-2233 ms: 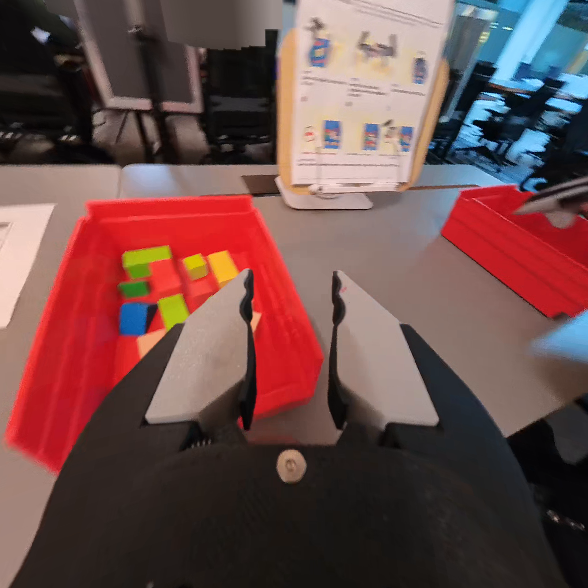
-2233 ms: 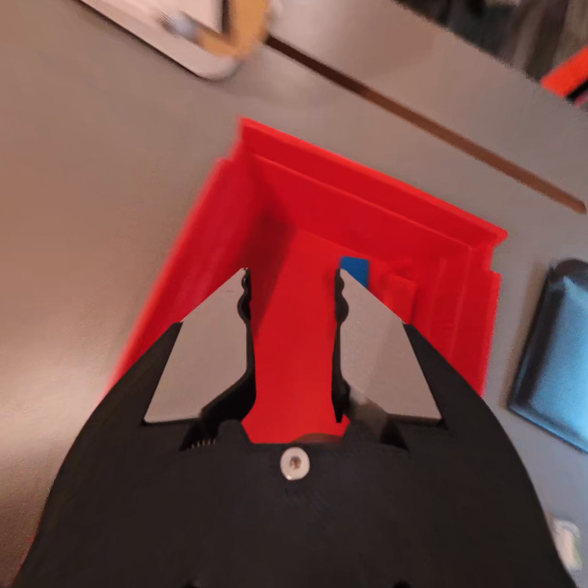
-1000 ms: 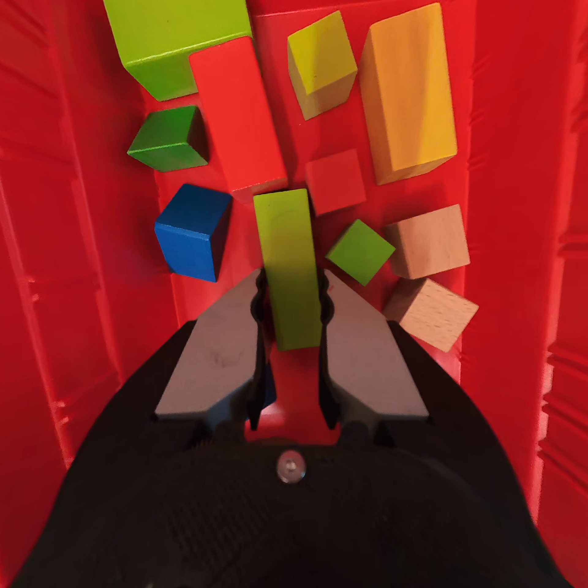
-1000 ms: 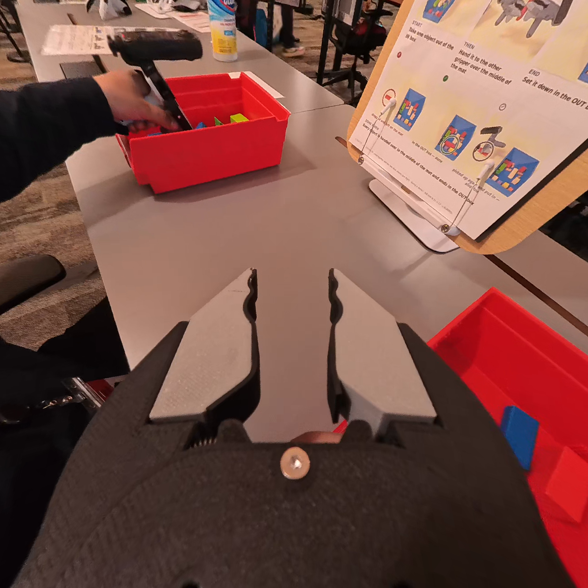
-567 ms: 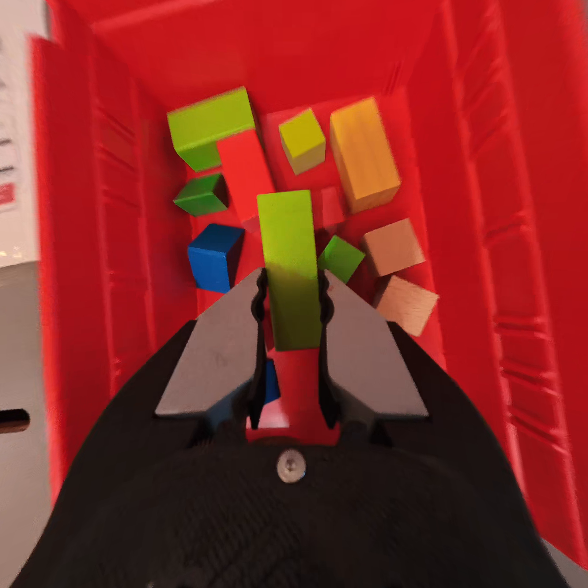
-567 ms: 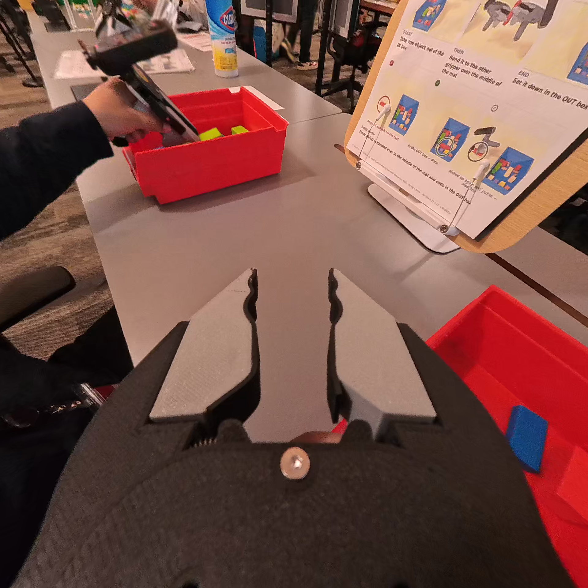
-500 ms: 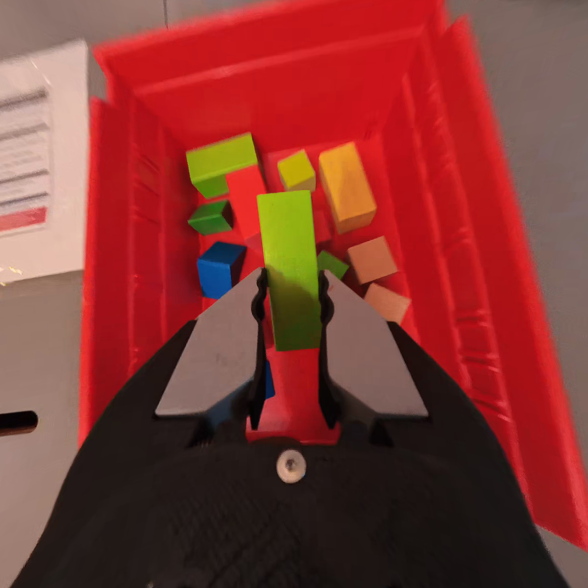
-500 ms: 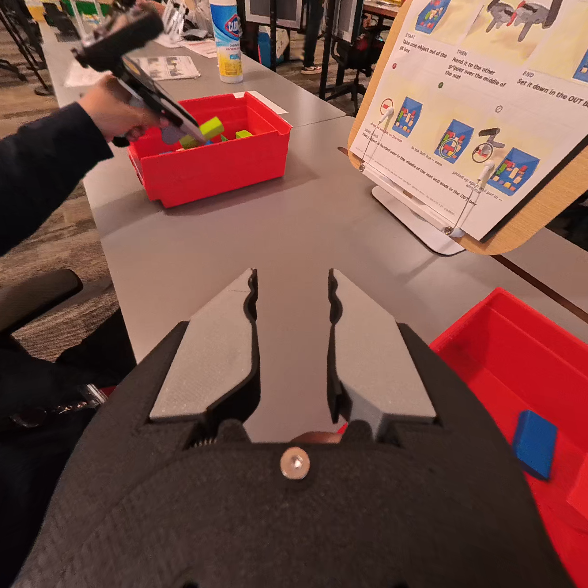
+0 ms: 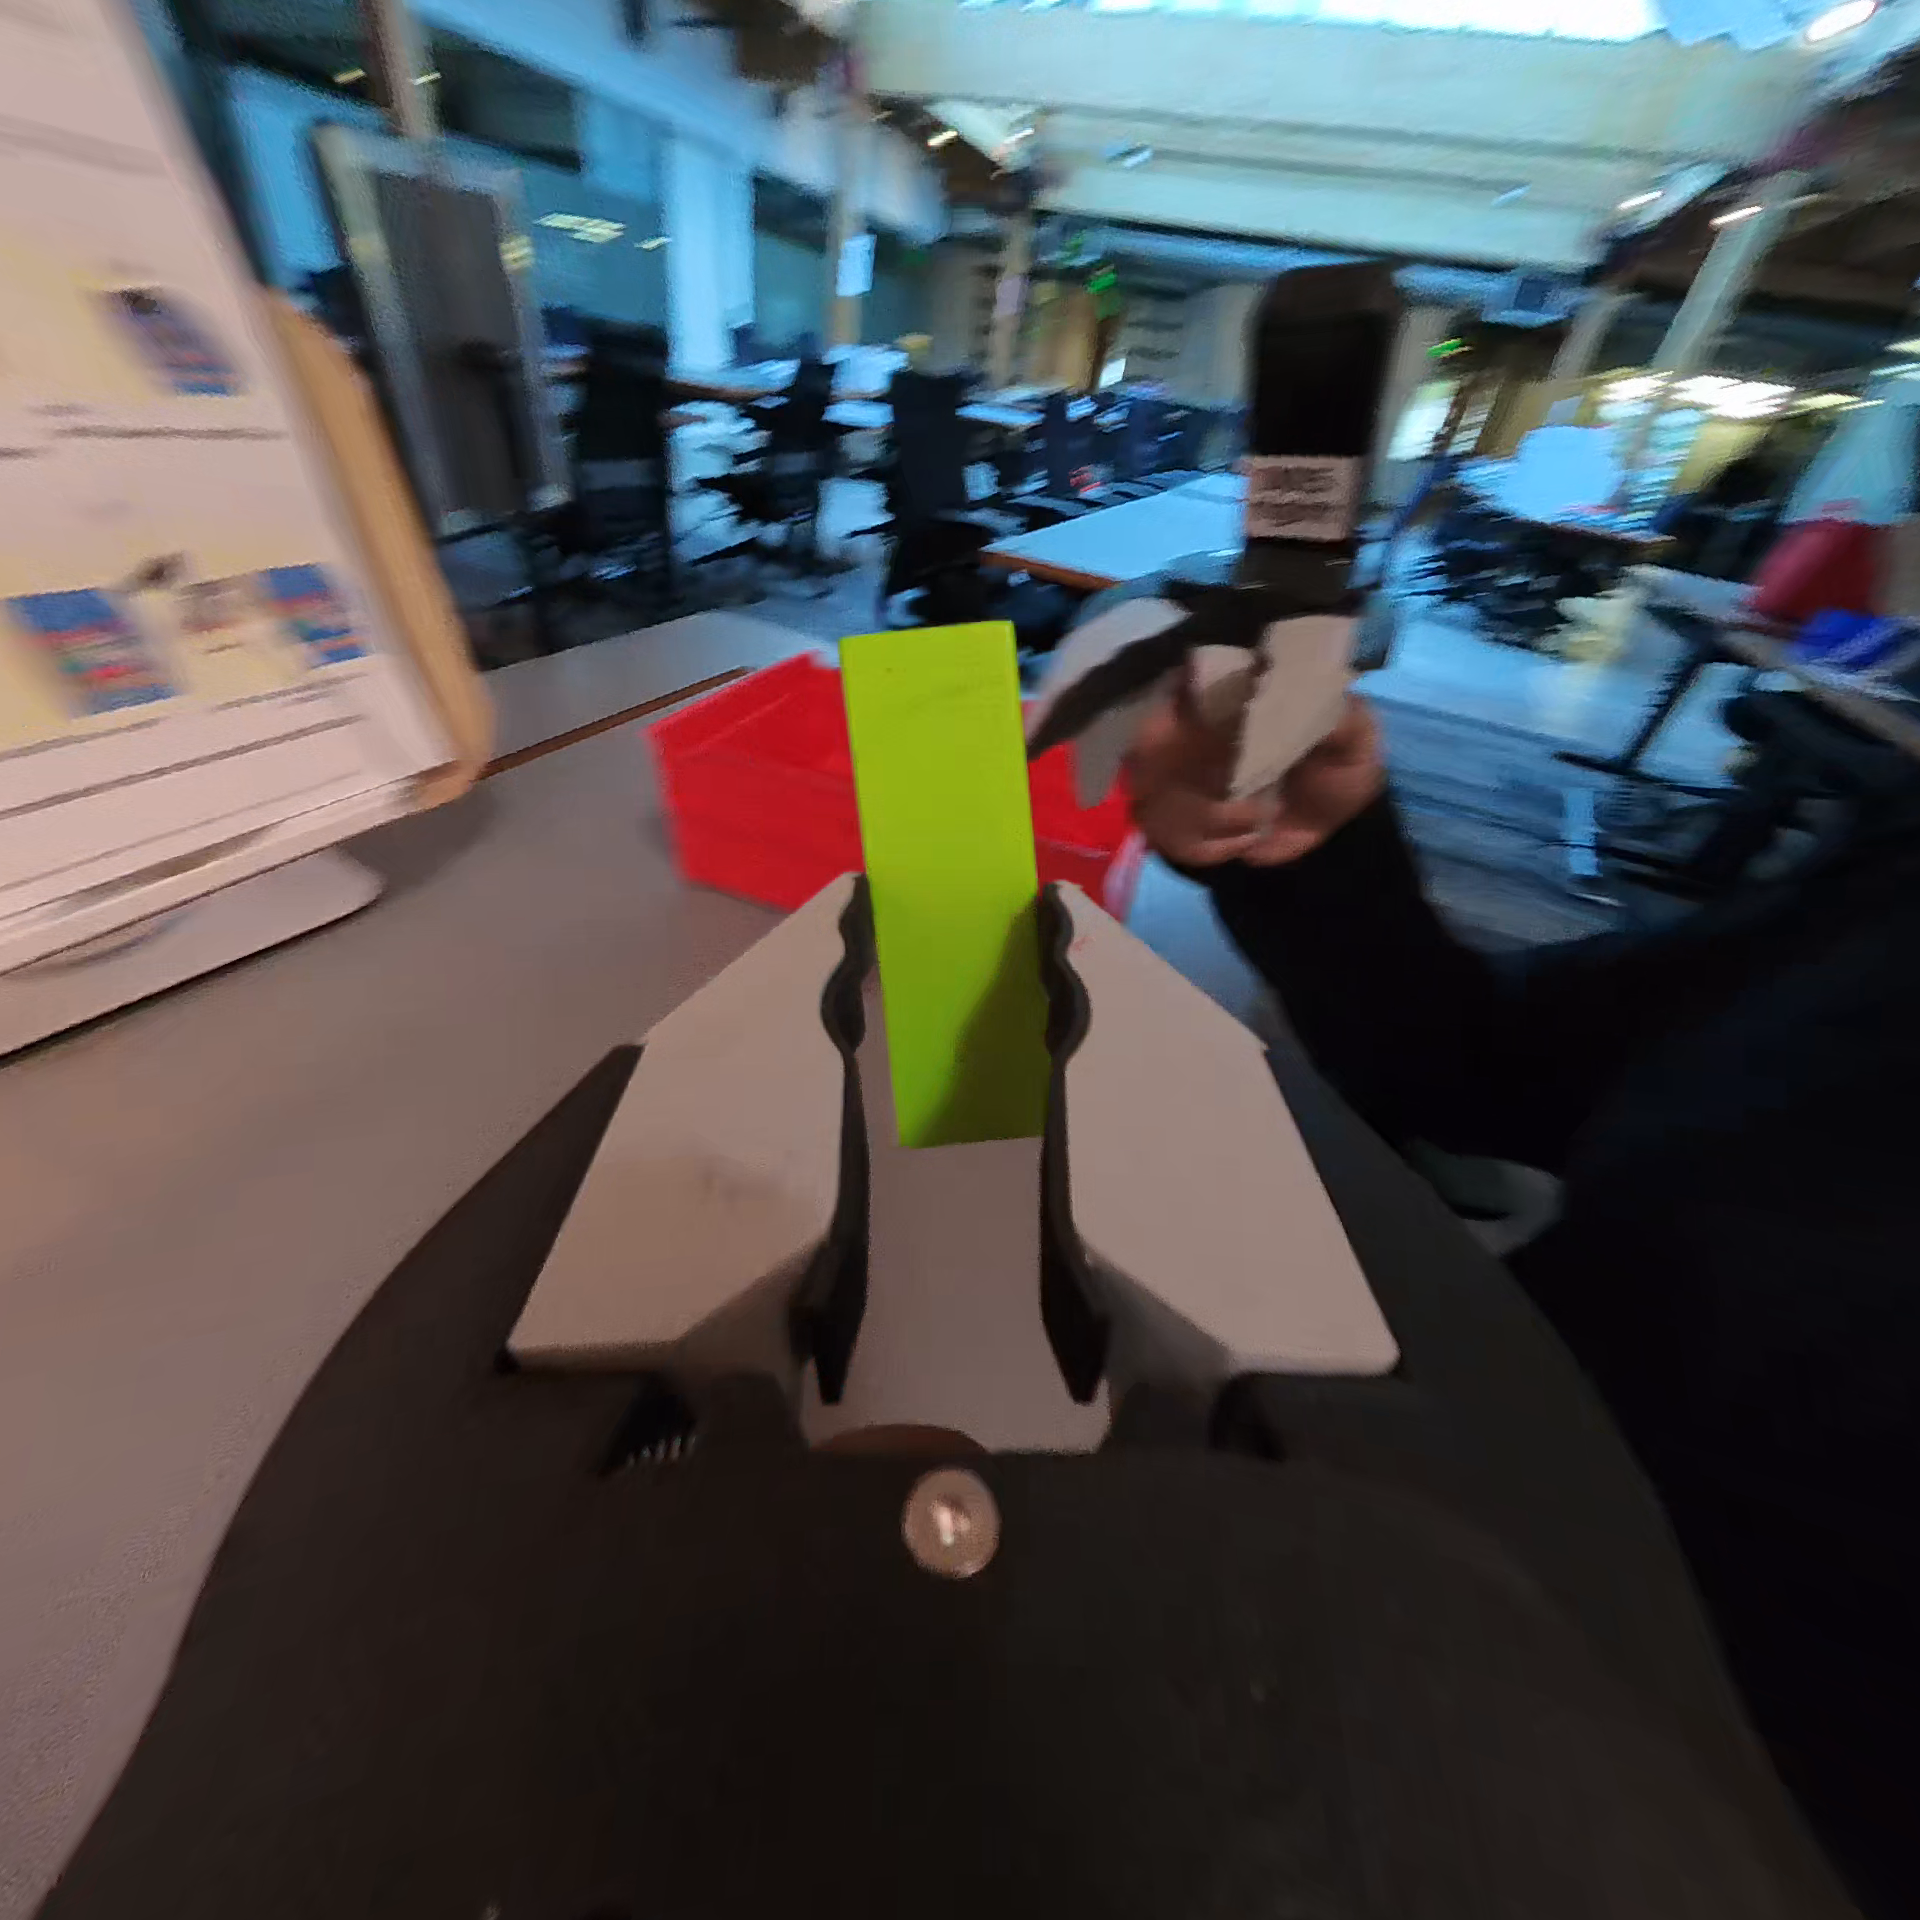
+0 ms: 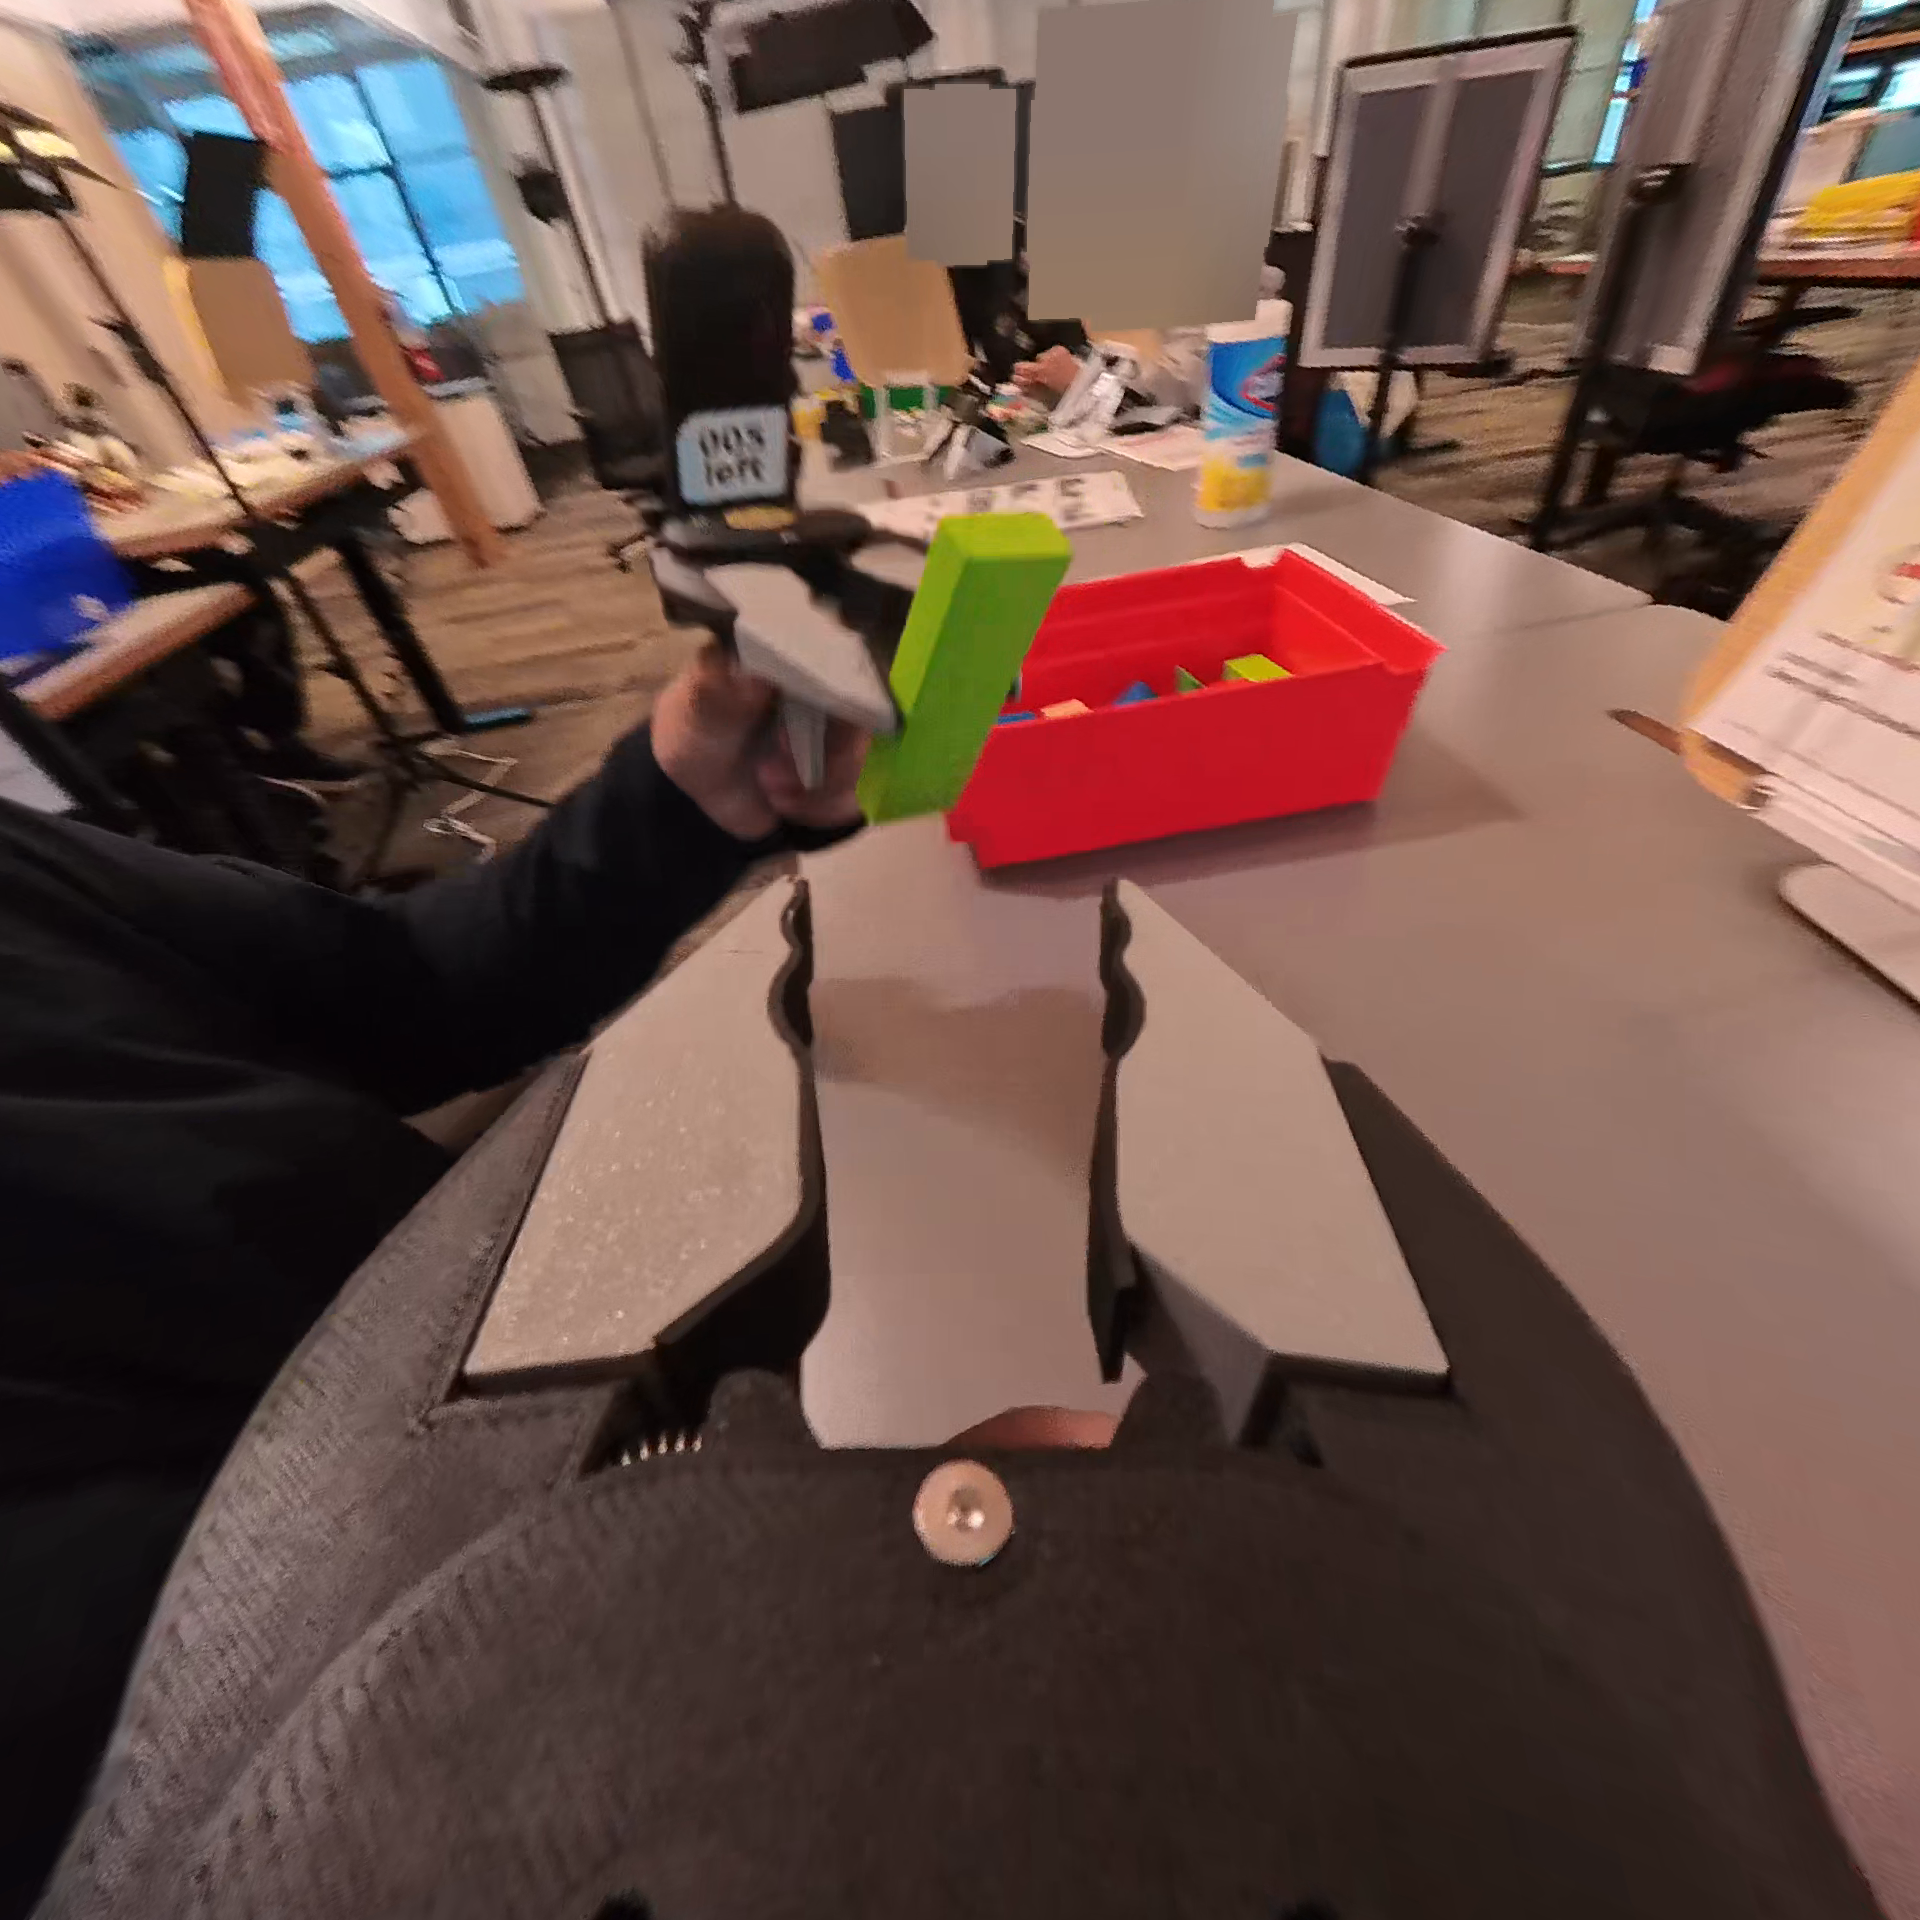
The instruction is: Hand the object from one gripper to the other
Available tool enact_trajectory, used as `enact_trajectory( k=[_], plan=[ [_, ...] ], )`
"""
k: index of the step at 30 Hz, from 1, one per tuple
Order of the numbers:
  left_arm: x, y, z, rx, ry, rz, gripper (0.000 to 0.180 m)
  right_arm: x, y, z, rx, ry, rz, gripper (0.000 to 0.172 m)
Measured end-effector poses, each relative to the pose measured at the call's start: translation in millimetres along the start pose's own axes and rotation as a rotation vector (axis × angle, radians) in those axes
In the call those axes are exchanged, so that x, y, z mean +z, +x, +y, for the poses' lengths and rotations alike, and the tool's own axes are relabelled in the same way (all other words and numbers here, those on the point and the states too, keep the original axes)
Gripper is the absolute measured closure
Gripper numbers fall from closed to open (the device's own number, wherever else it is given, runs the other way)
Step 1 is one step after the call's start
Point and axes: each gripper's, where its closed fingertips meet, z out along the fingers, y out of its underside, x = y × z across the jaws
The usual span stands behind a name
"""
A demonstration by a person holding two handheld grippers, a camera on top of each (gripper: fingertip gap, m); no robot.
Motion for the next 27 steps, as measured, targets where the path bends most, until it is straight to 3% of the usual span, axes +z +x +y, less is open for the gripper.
enact_trajectory(
  k=[3, 10, 14, 22, 23, 25, 27],
  plan=[
    [28, 47, 5, 0.017, 0.042, 0.178, 0.152, 3, -12, -5, 0.029, 0.048, -0.064, 0.115],
    [55, 73, 15, 0.086, 0.057, 0.219, 0.152, 9, -32, -10, 0.026, 0.085, -0.143, 0.116],
    [59, 73, 20, 0.065, 0.051, 0.214, 0.152, 12, -34, -8, 0.023, 0.082, -0.153, 0.139],
    [60, 65, 27, -0.018, 0.035, 0.211, 0.153, 17, -28, -3, 0.050, 0.063, -0.150, 0.140],
    [58, 64, 27, -0.037, 0.027, 0.216, 0.153, 14, -25, -4, 0.055, 0.066, -0.143, 0.140],
    [49, 55, 23, -0.068, 0.003, 0.191, 0.137, -1, -5, -11, 0.045, 0.075, -0.057, 0.140],
    [28, 35, 18, -0.078, -0.018, 0.088, 0.133, -36, 38, -20, 0.010, 0.070, 0.150, 0.140]
  ],
)
